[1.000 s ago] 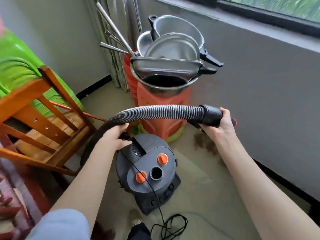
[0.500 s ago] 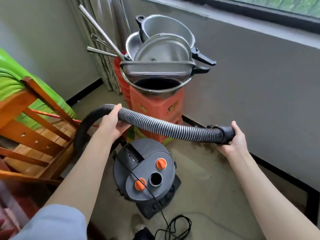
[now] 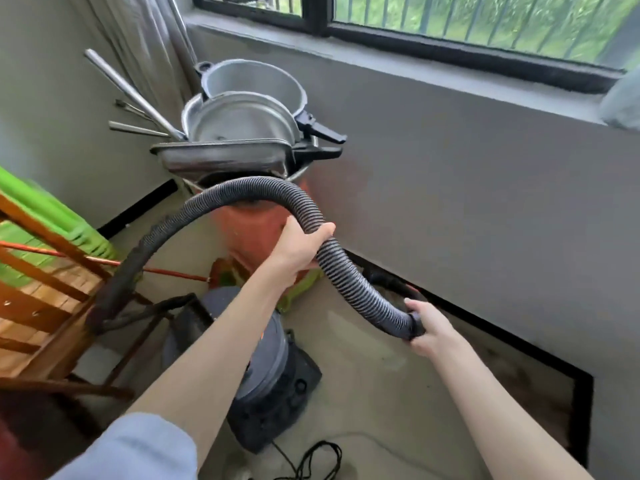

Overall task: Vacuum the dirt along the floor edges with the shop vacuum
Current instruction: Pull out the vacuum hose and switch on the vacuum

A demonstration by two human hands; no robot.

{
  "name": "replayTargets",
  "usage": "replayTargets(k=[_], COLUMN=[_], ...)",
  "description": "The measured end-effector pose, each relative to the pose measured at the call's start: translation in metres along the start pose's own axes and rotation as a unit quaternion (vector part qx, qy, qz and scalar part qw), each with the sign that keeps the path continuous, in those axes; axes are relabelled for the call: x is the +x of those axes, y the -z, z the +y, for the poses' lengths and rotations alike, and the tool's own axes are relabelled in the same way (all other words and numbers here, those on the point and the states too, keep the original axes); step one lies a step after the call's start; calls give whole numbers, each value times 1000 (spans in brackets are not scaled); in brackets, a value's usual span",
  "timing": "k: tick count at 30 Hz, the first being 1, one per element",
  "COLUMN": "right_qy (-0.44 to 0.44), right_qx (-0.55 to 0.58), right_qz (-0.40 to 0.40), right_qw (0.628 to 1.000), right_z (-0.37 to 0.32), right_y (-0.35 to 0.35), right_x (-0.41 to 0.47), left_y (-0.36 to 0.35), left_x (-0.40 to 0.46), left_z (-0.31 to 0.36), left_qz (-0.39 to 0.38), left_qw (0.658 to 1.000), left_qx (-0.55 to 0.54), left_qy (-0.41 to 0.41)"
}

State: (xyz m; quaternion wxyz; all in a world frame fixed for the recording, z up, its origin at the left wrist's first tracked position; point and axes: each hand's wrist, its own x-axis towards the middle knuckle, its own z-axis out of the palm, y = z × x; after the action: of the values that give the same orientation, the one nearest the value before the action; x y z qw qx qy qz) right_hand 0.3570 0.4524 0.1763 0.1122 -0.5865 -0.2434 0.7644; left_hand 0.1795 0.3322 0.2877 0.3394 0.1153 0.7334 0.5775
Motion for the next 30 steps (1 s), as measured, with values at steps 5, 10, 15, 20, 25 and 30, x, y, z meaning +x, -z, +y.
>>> replayTargets(k=[5,10,15,20,25,30], right_qy=[8,102,191,189,168,150], right_qx=[-112,-184,-283,-483,-311,-218], right_qz=[48,-9,-118,-132,-148,-165], right_qw=[992,978,932,845,924,950], right_z=[8,-39,-92,-87,-78,-79], right_y=[50,67,37,18,15,9], right_x=[4,-17,-32,-25,-21,-30], left_y=[-76,-125,-144,-142,-131,-99], left_x=[-15,-39,-63,-80,-75,-61], left_z=[-2,-49,-95,-109,-96,-85], left_qz=[-65,-144,-190,-231,-285,-297], left_qw=[988,953,920,895,901,911], left_qx=[130,261,341,379,324,286], left_qy=[-55,-48,-31,-40,-43,8])
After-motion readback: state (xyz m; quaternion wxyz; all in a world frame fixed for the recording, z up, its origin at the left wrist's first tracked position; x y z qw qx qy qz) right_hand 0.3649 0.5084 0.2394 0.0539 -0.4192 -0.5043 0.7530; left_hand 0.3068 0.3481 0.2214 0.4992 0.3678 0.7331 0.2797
